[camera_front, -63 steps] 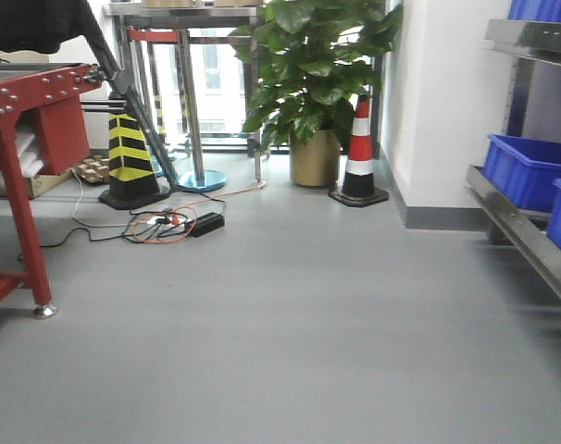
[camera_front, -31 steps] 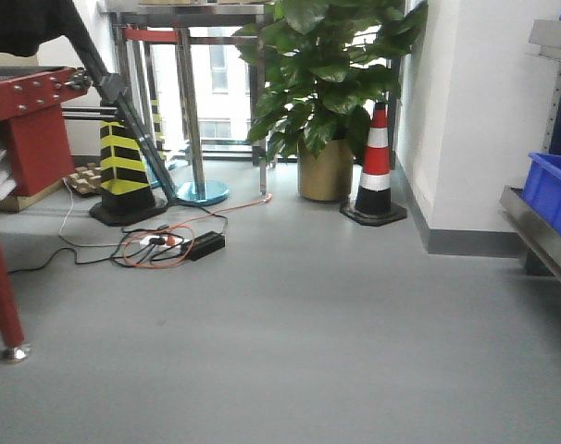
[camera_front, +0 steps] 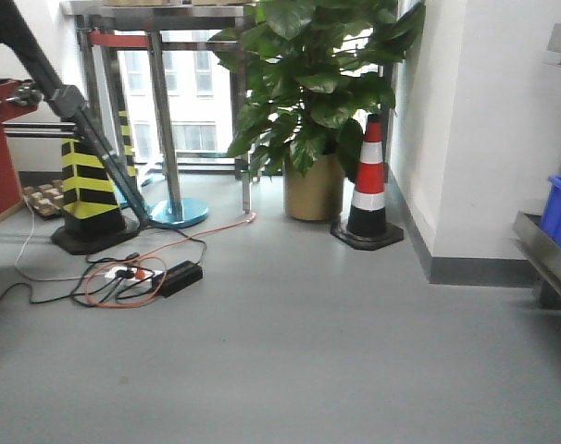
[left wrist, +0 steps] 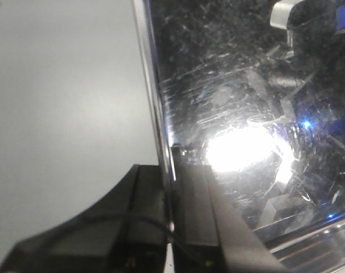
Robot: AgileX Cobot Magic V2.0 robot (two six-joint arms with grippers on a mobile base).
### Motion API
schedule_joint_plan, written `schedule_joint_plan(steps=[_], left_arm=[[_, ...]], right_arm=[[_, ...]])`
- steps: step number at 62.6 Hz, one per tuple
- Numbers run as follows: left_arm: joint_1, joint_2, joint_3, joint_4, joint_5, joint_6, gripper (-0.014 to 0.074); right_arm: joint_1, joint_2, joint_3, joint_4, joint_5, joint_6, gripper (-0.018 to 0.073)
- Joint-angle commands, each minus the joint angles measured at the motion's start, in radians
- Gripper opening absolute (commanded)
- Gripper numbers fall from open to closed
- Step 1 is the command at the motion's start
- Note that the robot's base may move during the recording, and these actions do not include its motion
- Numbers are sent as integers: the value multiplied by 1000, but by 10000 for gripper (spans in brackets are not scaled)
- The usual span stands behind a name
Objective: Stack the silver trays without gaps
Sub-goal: 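Turn the base past the cone and drive to the other shelf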
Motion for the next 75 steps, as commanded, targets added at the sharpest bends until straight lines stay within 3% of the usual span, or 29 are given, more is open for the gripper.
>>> schedule_joint_plan(steps=[1,75], left_arm=[[-2,-33,-38,18,-14,13,-41],[-2,-33,-38,21,-16,13,-41]], right_arm=[[-4,-30,-32,-49,-26,-30,65],[-4,-30,-32,-49,-26,-30,65]])
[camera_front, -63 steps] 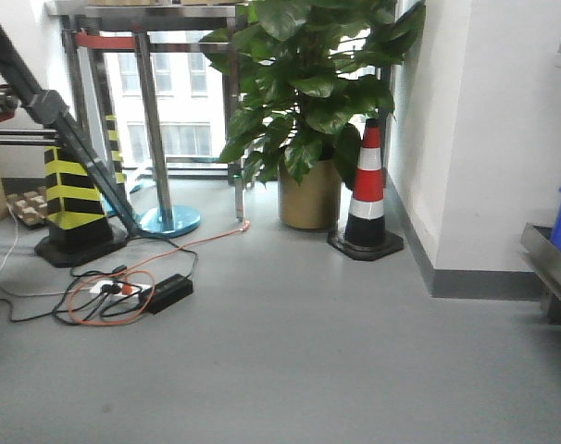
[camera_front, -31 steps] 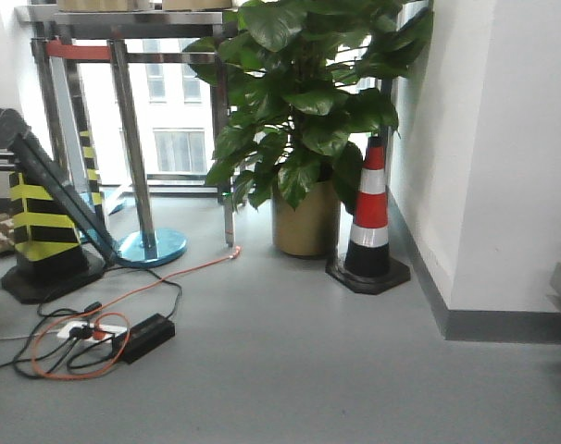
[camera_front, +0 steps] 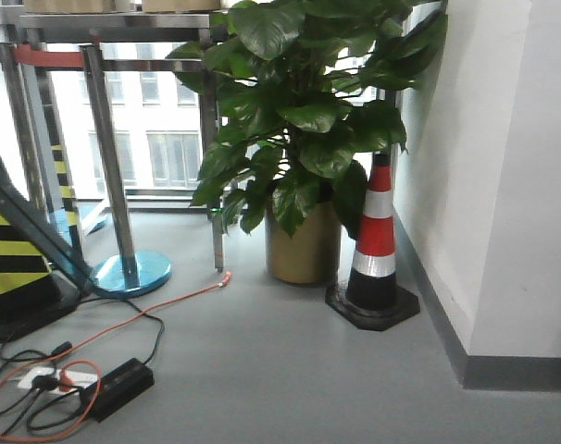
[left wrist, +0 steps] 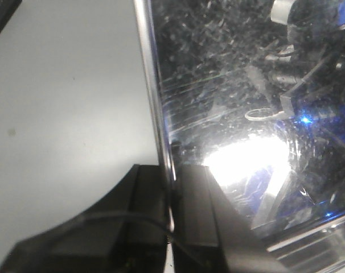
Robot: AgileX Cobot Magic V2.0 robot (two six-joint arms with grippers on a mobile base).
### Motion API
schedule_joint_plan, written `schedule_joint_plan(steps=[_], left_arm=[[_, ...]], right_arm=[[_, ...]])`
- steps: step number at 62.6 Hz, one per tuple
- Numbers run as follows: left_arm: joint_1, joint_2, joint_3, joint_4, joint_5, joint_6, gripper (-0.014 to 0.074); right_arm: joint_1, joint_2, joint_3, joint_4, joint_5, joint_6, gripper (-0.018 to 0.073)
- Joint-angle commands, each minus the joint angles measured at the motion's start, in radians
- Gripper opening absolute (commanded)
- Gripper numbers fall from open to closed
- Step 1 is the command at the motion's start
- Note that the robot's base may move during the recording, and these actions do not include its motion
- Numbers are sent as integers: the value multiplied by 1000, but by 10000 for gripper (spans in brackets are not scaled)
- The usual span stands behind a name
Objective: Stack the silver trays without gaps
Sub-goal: 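Turn the base past the cone and drive to the other shelf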
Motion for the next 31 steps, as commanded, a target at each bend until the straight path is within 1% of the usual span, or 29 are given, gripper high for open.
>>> schedule_joint_plan(steps=[1,31], left_arm=[[-2,-33,-38,19,-16,11,-41],[-2,-33,-38,20,-16,11,-41]], right_arm=[[-4,-30,-32,-46,-26,-30,65],[-4,-30,-32,-46,-26,-30,65]])
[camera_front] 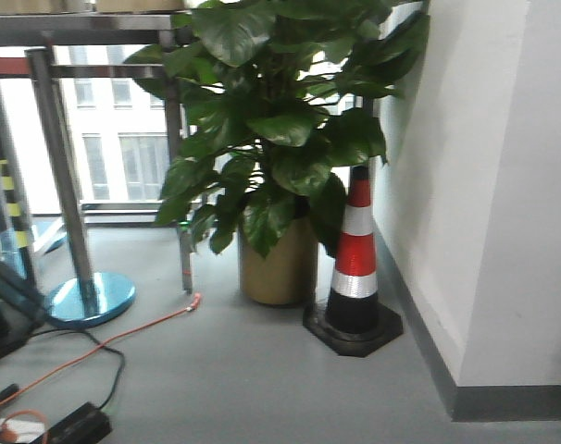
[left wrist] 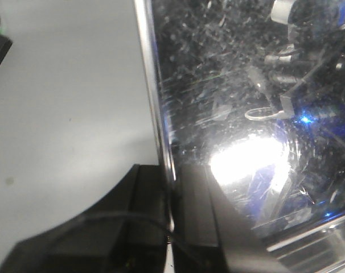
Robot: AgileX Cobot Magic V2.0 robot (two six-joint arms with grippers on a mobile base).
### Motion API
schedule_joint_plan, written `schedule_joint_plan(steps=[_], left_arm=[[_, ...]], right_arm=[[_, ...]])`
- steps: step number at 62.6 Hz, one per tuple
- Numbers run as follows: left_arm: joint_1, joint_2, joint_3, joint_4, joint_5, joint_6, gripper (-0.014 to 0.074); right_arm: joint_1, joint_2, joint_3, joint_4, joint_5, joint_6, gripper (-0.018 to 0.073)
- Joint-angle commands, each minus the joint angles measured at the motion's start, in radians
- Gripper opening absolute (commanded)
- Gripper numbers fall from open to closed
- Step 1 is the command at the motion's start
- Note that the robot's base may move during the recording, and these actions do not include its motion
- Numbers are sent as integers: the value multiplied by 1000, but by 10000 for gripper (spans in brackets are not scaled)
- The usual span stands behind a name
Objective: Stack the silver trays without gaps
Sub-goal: 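Turn the base past the cone and drive to the other shelf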
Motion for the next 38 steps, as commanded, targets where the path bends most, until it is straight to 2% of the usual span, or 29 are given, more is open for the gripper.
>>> schedule_joint_plan(steps=[1,38], left_arm=[[-2,-33,-38,20,-16,9,-41],[-2,-33,-38,20,-16,9,-41]], right_arm=[[-4,-30,-32,-46,-26,-30,65],[-4,-30,-32,-46,-26,-30,65]])
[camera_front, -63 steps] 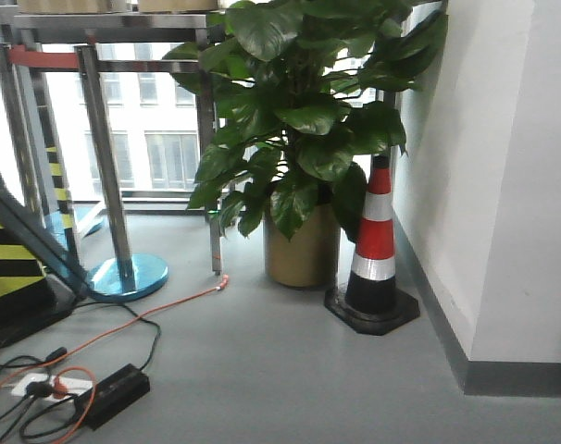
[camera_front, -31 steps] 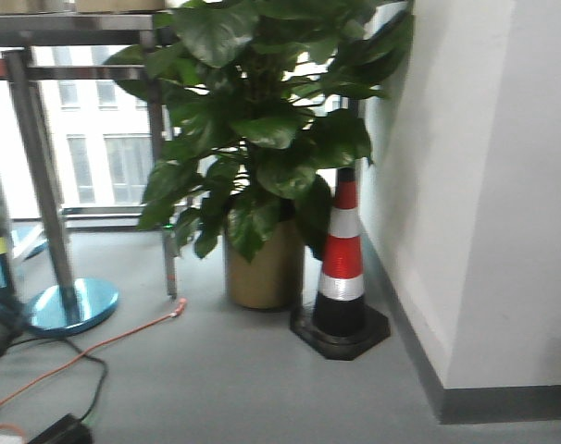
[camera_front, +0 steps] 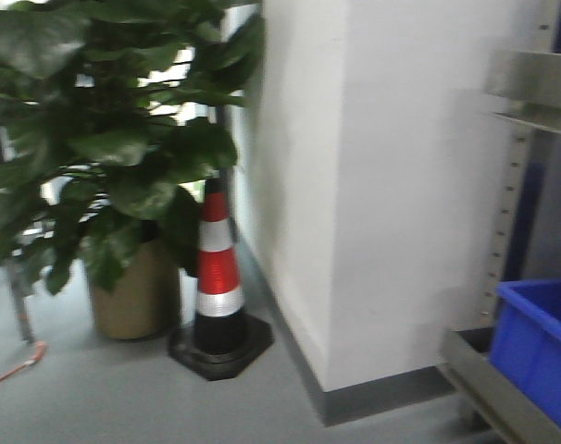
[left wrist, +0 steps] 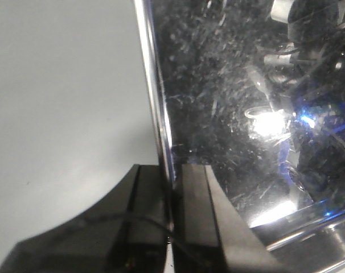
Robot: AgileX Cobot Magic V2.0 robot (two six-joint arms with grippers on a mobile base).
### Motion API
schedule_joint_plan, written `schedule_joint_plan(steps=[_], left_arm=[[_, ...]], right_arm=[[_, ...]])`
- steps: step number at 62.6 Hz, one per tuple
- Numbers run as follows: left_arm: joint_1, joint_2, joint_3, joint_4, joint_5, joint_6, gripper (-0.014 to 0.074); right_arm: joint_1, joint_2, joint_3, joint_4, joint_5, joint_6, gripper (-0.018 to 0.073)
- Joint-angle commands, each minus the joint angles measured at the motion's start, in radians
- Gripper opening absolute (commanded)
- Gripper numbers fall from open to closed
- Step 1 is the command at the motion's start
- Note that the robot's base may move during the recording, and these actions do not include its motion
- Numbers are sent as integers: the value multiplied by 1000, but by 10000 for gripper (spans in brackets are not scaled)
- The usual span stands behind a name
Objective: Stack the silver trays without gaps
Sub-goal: 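Turn the base past the cone and drive to the other shelf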
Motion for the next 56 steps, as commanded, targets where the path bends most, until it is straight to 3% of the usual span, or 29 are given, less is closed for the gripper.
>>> schedule_joint_plan(steps=[1,56], left_arm=[[-2,-33,-38,20,-16,9,-41],[-2,-33,-38,20,-16,9,-41]], right_arm=[[-4,-30,-32,-46,-26,-30,65],[-4,-30,-32,-46,-26,-30,65]])
